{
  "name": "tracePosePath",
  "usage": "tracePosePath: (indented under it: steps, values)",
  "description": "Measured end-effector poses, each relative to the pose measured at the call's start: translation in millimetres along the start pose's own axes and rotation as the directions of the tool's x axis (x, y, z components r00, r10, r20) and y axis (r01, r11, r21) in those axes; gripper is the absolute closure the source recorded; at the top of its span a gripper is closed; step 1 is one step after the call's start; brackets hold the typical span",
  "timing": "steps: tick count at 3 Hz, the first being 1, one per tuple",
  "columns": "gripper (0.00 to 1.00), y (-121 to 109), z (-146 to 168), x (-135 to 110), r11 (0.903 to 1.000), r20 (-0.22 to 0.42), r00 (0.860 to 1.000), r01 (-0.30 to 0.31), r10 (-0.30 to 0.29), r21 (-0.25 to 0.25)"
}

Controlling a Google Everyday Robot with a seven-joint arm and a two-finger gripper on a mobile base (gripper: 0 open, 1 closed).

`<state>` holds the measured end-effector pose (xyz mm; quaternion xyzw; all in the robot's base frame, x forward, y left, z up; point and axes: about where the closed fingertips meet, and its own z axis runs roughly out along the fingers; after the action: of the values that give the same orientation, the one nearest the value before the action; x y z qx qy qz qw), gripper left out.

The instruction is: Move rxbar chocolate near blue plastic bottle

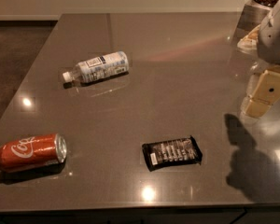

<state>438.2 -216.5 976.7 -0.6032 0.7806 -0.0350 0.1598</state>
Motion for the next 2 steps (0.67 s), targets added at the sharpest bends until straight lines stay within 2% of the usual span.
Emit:
tracePosePath:
  steps: [1, 2]
  values:
    - [0.0, 0.0, 0.0, 0.0, 1.0, 0.0, 1.0, 0.0, 0.0, 0.0]
    - [0.0, 5.5, -2.5, -5.2, 0.9984, 0.059, 0.998, 0.029, -0.026, -0.049]
